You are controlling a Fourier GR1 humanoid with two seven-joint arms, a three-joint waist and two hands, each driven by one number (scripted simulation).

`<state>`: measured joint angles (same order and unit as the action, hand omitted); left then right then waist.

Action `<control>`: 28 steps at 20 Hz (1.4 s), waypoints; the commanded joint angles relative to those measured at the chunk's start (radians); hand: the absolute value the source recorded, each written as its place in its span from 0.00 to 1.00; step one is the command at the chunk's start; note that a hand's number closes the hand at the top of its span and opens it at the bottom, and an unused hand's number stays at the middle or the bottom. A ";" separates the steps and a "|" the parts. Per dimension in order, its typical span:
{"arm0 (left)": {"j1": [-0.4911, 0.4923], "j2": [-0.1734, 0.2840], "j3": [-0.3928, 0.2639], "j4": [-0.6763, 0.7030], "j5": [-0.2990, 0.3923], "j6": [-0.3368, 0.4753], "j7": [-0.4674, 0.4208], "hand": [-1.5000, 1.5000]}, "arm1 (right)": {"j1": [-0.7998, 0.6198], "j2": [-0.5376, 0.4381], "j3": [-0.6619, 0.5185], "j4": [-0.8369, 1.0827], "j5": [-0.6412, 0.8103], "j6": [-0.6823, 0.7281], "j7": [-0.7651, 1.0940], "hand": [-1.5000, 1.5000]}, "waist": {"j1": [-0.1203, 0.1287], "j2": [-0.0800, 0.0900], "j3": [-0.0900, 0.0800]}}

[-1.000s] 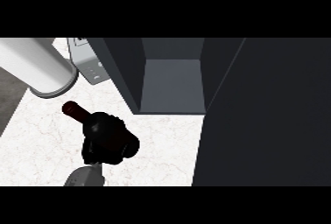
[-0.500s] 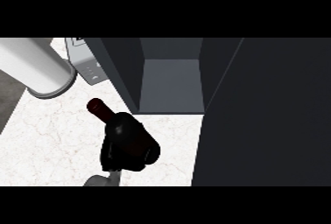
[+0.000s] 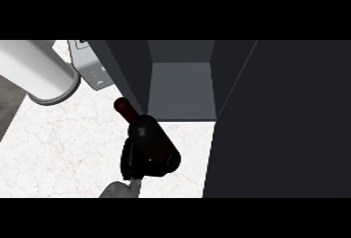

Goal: Pick up the wine, place it into the cabinet and close the cabinet

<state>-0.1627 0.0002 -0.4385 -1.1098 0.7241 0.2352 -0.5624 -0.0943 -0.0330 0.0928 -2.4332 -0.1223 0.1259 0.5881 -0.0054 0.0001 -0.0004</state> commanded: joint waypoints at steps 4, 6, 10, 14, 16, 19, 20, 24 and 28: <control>-0.181 0.000 -0.028 0.245 0.141 -0.009 -0.106 1.00 | 0.006 -0.011 -0.010 -0.060 -0.039 0.005 0.036 0.00 | -0.006 0.001 0.000; -0.158 0.000 -0.038 0.225 0.127 -0.037 -0.146 1.00 | 0.050 -0.015 -0.045 -0.011 -0.073 0.045 -0.040 0.00 | -0.003 0.001 0.000; -0.227 0.000 -0.092 0.248 0.191 0.037 -0.173 1.00 | 0.105 -0.008 -0.041 -0.034 -0.091 0.063 -0.066 0.00 | -0.005 0.000 0.000; -0.293 0.000 -0.062 0.285 0.188 0.028 -0.119 1.00 | -0.040 -0.049 -0.115 0.020 -0.124 0.032 0.014 0.00 | 0.000 0.000 0.000; -0.388 0.000 -0.083 0.382 0.278 0.042 -0.171 1.00 | -0.065 -0.030 -0.096 0.061 -0.098 0.016 -0.014 0.00 | -0.008 0.003 0.000; -0.443 0.000 -0.083 0.461 0.318 0.039 -0.200 1.00 | 0.055 -0.027 -0.078 0.004 -0.110 0.061 -0.056 0.00 | -0.017 0.003 0.000; -0.459 0.000 -0.127 0.450 0.384 0.062 -0.218 1.00 | -0.074 -0.022 -0.084 0.114 -0.085 0.031 -0.063 0.00 | -0.018 0.006 -0.001; -0.552 0.000 -0.071 0.476 0.399 0.087 -0.148 1.00 | 0.005 -0.020 -0.060 0.015 -0.096 0.032 -0.027 0.00 | -0.018 0.004 0.000; -0.608 0.000 -0.005 0.632 0.392 -0.030 -0.175 1.00 | 0.047 -0.052 -0.134 0.047 -0.152 0.090 -0.096 0.00 | -0.025 0.007 0.000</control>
<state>-0.7004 0.0002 -0.4751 -0.5870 1.0912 0.2630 -0.7218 -0.0991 -0.0618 0.0084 -2.3817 -0.2201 0.1687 0.5369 -0.0206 0.0042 -0.0007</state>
